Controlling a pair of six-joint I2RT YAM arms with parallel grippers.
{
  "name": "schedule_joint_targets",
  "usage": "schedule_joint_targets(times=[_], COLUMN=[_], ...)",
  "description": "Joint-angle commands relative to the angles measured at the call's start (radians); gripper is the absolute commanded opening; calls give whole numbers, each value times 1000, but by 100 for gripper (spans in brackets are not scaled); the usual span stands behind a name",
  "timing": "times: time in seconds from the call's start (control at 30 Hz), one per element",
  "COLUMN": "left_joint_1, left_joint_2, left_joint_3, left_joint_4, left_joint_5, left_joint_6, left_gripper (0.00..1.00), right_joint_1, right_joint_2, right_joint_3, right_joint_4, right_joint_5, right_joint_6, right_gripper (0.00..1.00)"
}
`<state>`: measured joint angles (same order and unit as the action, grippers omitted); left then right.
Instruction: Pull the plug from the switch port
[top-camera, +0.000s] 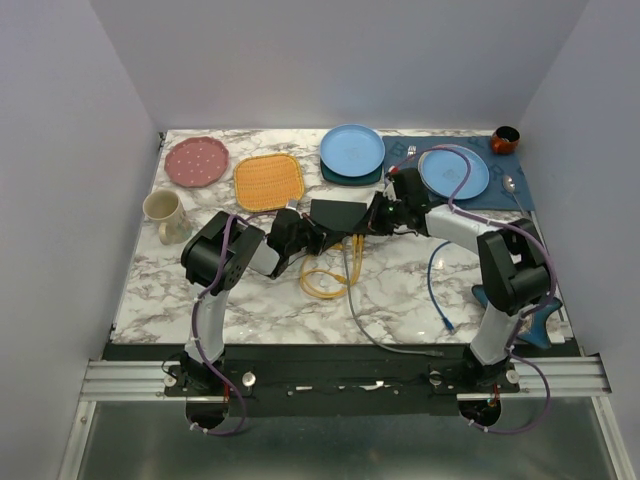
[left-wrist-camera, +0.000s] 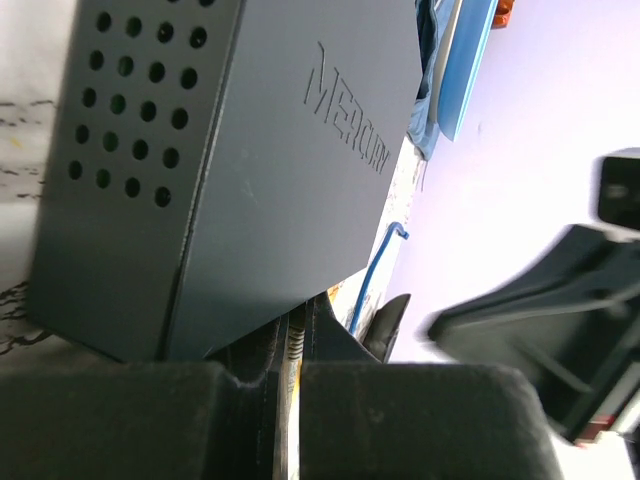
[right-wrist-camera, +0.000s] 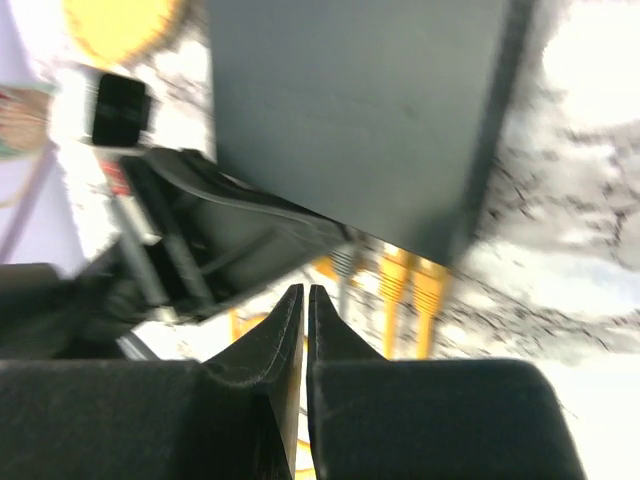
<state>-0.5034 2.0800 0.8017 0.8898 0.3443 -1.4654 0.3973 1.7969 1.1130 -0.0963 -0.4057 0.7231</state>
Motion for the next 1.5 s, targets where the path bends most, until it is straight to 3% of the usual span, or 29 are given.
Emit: schedule_joint_targets(times=[0.0, 0.67, 1.47], left_joint_1=[2, -18, -26], left_joint_2=[22, -14, -41], left_joint_3=[-27, -44, -93], left_joint_4=[-43, -65, -112], left_joint_5=[9, 4, 4], left_joint_6=[-1, 30, 68], left_gripper=[0, 0, 0], right_joint_1=[12, 17, 41], right_joint_2=[42, 180, 164], right_joint_3=[-18, 79, 133], right_joint_4=[-66, -68, -80], right_joint_5=[34, 22, -1], right_joint_6=[-39, -7, 1], right_gripper=[13, 13, 13])
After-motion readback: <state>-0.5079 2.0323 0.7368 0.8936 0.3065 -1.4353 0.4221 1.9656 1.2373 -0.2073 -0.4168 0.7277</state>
